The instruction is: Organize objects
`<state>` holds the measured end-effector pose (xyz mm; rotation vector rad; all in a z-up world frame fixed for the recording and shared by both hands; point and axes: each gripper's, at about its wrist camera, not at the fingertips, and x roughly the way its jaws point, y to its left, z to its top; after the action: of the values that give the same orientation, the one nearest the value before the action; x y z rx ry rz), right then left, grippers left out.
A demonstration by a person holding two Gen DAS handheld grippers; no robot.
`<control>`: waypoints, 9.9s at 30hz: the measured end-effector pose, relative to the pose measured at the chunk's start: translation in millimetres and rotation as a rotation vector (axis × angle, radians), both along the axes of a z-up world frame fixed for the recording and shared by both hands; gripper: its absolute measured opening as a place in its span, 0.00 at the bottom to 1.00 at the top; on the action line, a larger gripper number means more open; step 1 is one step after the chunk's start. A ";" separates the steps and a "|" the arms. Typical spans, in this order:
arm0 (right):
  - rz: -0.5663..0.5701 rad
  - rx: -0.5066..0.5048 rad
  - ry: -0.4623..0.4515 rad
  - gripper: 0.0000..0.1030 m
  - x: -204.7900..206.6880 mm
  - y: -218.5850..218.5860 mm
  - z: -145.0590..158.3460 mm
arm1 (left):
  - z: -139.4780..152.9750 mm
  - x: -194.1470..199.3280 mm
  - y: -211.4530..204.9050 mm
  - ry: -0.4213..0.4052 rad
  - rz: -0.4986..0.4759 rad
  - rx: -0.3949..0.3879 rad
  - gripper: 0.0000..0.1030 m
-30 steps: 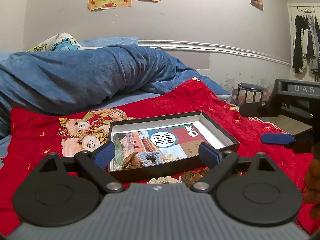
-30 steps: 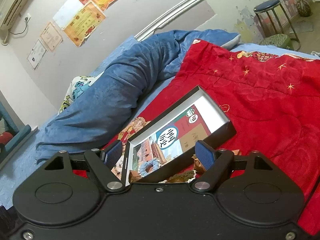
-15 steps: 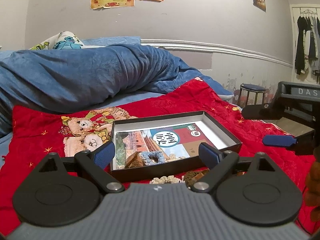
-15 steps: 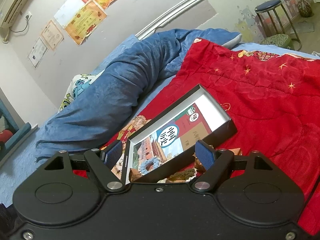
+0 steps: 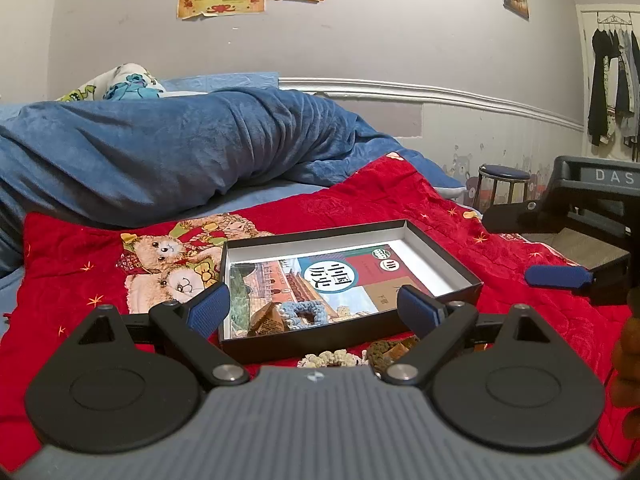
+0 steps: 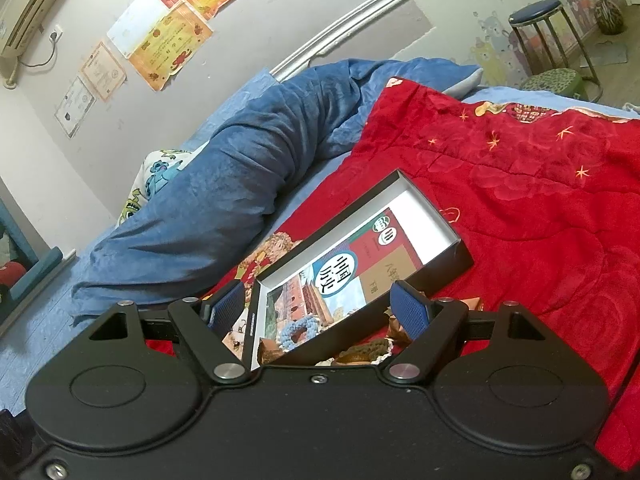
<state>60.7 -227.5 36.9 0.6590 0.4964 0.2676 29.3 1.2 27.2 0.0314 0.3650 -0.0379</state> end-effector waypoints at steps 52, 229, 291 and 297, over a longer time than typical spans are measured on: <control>-0.037 -0.182 0.404 0.47 39.1 20.7 -75.9 | -78.1 62.7 -28.9 0.268 -0.045 -0.119 0.51; 0.165 -0.061 0.154 0.11 158.8 27.7 -74.0 | -66.5 139.2 8.2 0.249 -0.066 -0.189 0.11; 0.109 -0.018 0.249 0.12 149.0 32.4 -80.7 | -75.4 132.9 7.3 0.241 0.051 -0.130 0.57; 0.089 -0.035 0.225 0.42 130.5 30.8 -60.1 | -63.6 106.5 21.0 0.216 0.108 -0.181 0.68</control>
<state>191.2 -196.7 -23.1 0.6367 0.7453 0.2695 135.8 22.2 -36.4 -0.1724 0.5770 0.0331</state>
